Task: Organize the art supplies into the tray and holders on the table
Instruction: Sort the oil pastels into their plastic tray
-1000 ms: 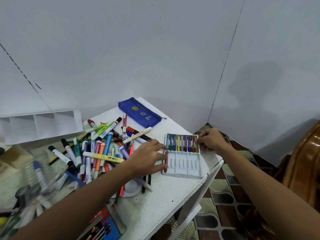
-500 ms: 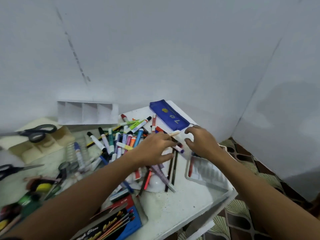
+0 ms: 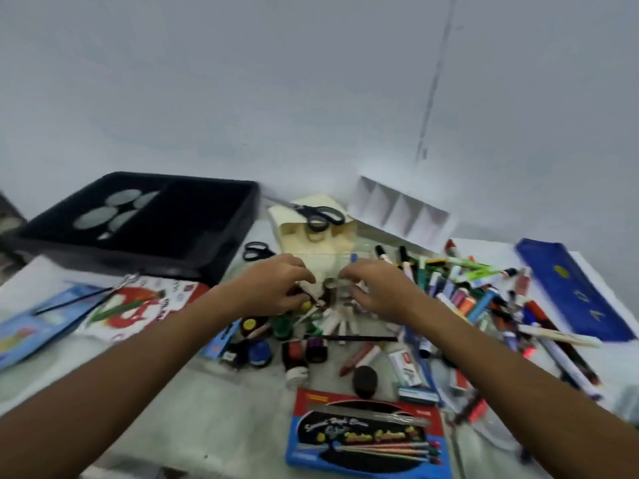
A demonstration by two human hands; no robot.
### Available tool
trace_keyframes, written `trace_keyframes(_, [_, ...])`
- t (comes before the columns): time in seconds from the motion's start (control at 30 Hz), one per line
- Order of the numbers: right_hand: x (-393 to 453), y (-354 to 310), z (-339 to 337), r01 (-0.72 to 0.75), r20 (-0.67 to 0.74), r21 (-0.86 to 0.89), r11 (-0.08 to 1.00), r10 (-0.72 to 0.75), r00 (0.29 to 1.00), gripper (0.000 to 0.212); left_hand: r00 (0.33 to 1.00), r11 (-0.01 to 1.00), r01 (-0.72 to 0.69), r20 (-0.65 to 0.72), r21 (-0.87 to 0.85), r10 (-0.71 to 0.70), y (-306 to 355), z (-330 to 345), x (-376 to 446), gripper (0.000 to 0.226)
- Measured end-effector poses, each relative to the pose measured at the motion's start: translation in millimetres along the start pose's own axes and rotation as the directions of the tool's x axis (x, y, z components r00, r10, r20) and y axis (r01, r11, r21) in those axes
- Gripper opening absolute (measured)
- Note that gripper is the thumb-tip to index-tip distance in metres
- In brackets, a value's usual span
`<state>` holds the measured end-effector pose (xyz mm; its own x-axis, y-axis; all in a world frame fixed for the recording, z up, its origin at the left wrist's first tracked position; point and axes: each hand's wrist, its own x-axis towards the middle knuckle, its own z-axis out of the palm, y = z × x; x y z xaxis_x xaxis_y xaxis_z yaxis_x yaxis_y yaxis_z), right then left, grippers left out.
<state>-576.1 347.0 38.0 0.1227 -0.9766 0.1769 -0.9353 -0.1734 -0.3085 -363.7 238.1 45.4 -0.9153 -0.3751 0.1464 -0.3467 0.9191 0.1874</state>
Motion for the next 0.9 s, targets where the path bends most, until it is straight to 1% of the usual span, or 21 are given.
trace_keyframes(0.1, [25.2, -20.5, 21.2, 0.087, 0.156, 0.022, 0.996, -0.090, 0.984, 0.024, 0.993, 0.995, 0.101, 0.063, -0.008, -0.101, -25.8, -4.1, -37.0, 0.035])
trace_keyframes(0.17, [34.6, -28.4, 33.4, 0.099, 0.235, -0.009, 0.995, -0.094, 0.967, 0.017, 0.980, 0.988, 0.153, 0.129, -0.006, -0.151, -36.6, -3.2, -54.1, 0.039])
trace_keyframes(0.23, [42.2, -34.1, 43.8, 0.099, 0.285, -0.092, 0.991, -0.069, 0.956, 0.010, 0.968, 0.982, 0.189, 0.171, -0.019, -0.183, -44.8, 0.8, -66.8, 0.040])
trace_keyframes(0.3, [47.5, -37.1, 50.0, 0.093, 0.293, -0.158, 0.983, -0.043, 0.955, 0.008, 0.967, 0.979, 0.197, 0.177, -0.055, -0.185, -49.8, 6.2, -73.7, 0.038])
trace_keyframes(0.37, [50.7, -38.1, 52.7, 0.074, 0.299, -0.194, 0.978, -0.013, 0.954, 0.012, 0.964, 0.978, 0.200, 0.188, -0.060, -0.186, -50.0, 11.4, -76.1, 0.042])
trace_keyframes(0.47, [52.7, -37.8, 54.3, 0.060, 0.310, -0.233, 0.971, 0.016, 0.951, 0.012, 0.969, 0.983, 0.181, 0.175, -0.013, -0.176, -46.1, 17.0, -72.5, 0.043])
trace_keyframes(0.57, [51.4, -37.3, 56.4, 0.038, 0.290, -0.248, 0.968, 0.036, 0.956, 0.012, 0.966, 0.984, 0.177, 0.189, 0.006, -0.175, -40.9, 17.5, -65.3, 0.036])
trace_keyframes(0.7, [48.7, -37.0, 59.6, 0.025, 0.275, -0.239, 0.971, 0.043, 0.960, 0.012, 0.959, 0.978, 0.206, 0.194, 0.033, -0.209, -36.3, 14.7, -59.3, 0.028])
trace_keyframes(0.8, [45.6, -36.2, 59.7, 0.052, 0.259, -0.231, 0.971, 0.010, 0.966, 0.016, 0.953, 0.970, 0.229, 0.181, 0.086, -0.241, -32.6, 14.6, -59.0, 0.033])
trace_keyframes(0.87, [43.4, -33.7, 57.1, 0.053, 0.251, -0.183, 0.982, -0.006, 0.968, 0.018, 0.939, 0.956, 0.277, 0.185, 0.099, -0.291, -32.1, 12.7, -59.0, 0.036])
trace_keyframes(0.9, [42.2, -31.8, 54.8, 0.037, 0.248, -0.126, 0.991, -0.004, 0.969, 0.018, 0.929, 0.947, 0.309, 0.185, 0.088, -0.321, -32.7, 10.4, -58.8, 0.034])
